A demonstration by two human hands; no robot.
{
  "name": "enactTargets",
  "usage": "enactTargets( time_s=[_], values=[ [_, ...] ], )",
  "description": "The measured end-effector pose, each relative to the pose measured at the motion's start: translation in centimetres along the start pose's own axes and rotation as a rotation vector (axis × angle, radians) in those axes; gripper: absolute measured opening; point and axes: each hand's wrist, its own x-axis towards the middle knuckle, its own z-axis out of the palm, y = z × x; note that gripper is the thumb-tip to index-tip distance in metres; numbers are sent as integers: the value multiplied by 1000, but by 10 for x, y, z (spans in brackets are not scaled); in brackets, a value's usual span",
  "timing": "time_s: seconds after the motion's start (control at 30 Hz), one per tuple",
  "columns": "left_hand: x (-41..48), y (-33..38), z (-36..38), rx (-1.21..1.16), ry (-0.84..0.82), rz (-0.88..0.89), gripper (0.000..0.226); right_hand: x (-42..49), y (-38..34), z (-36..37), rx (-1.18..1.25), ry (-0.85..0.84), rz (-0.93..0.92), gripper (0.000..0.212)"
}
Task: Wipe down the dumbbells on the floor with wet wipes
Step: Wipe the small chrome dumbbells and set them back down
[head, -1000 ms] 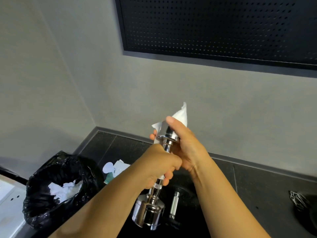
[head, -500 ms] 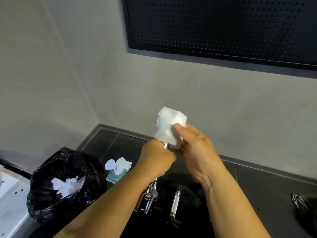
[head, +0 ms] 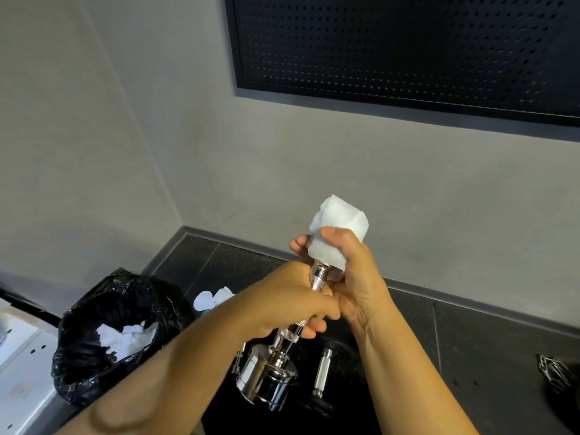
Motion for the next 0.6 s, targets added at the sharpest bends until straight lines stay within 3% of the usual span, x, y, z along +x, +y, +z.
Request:
enactTargets(
  time_s=[0.07,0.17,0.27,0.43,0.6],
  values=[
    [-7,4,-11,-143,-186,-50,6,-3,-1,-1,93,-45,35,43],
    [-12,3,-24,-332,-475,-192,19,-5,-2,1,204,-113,-14,32],
    [-14,1,-20,-255,-513,-182,22,-6,-6,6,202,-179,-79,26],
    [-15,8,1,38,51,-52,21,-3,-14,9,160,-72,-128,40],
    [-5,9,15,818,595,60,22,6,-11,24,-83,411,-194,29]
  ],
)
